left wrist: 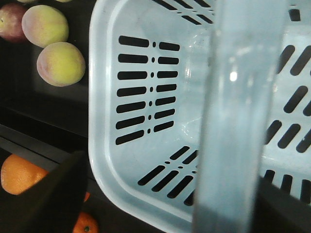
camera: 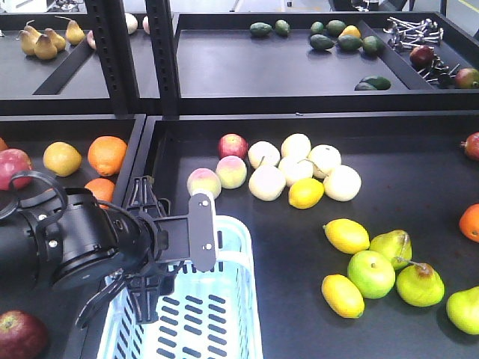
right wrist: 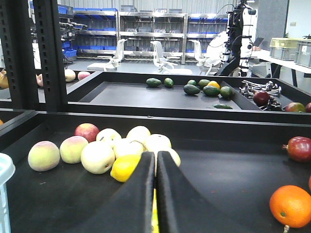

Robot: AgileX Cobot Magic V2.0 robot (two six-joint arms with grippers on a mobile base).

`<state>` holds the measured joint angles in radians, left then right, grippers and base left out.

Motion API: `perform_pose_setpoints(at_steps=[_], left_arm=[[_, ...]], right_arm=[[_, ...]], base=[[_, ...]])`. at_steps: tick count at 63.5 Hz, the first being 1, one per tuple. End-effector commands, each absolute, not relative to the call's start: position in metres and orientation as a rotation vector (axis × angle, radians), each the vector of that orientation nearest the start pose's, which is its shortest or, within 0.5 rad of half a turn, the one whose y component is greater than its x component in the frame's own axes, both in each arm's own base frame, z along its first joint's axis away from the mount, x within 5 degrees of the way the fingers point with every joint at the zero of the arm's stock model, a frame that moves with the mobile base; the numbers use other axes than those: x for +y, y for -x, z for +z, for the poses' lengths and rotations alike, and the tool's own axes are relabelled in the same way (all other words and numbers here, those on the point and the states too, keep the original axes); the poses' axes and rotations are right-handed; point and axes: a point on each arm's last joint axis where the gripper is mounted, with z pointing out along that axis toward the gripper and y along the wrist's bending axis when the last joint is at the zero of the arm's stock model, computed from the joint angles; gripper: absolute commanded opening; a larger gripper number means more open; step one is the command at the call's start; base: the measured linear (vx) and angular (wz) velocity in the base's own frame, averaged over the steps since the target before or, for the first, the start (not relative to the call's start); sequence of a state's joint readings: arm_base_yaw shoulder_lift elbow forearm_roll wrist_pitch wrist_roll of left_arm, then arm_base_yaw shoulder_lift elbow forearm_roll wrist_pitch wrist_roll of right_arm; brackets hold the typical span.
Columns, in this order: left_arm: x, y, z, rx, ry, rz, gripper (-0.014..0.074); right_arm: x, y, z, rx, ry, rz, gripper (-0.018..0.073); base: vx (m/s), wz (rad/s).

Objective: Pick three apples into basket with both arms
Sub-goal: 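Reach the left gripper down to the light-blue basket handle, then close the left gripper on the handle and lift the basket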

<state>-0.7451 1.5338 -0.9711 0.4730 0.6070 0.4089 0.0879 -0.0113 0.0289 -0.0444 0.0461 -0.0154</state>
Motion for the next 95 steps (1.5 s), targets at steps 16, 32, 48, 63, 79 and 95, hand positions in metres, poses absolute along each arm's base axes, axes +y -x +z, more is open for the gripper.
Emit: perform_pose_setpoints(at_steps=[16,32,48,63,79,95], left_arm=[[-0.193,-0.242,0.262,1.827,-1.664,0.348,-0.001],[-0.179,-0.235,0.29,1.741,-1.633,0.453,-0.0008],[-0.147,-0.22,0.337,1.593,-1.553,0.694,-0.0008],[-0.119,-0.2,0.396,1.576,-1.363,0.744,-0.0008],[-0.092,-0.174,0.452,1.585,-1.263,0.743,-0.0008],[-0.086,-0.166,0.45,1.626,-1.337,0.737,-0.0008]], right_arm=[[0.005,-0.056,0.203,1.465,0.116,0.007,-0.0009],[0.005,-0.056,0.203,1.464,0.116,0.007,-0.0009],[0.005,-0.056,0.203,1.464,0.116,0.007,-0.0009],[0.005,-0.056,0.203,1.464,0.116,0.007,-0.0009],[0.005,-0.056,0.203,1.464,0.116,0.007,-0.0009],[0.005,-0.056,0.203,1.464,0.116,0.007,-0.0009]], base=[[0.0,0.0],[0.0,0.0],[0.0,0.0],[0.0,0.0],[0.0,0.0],[0.0,0.0]])
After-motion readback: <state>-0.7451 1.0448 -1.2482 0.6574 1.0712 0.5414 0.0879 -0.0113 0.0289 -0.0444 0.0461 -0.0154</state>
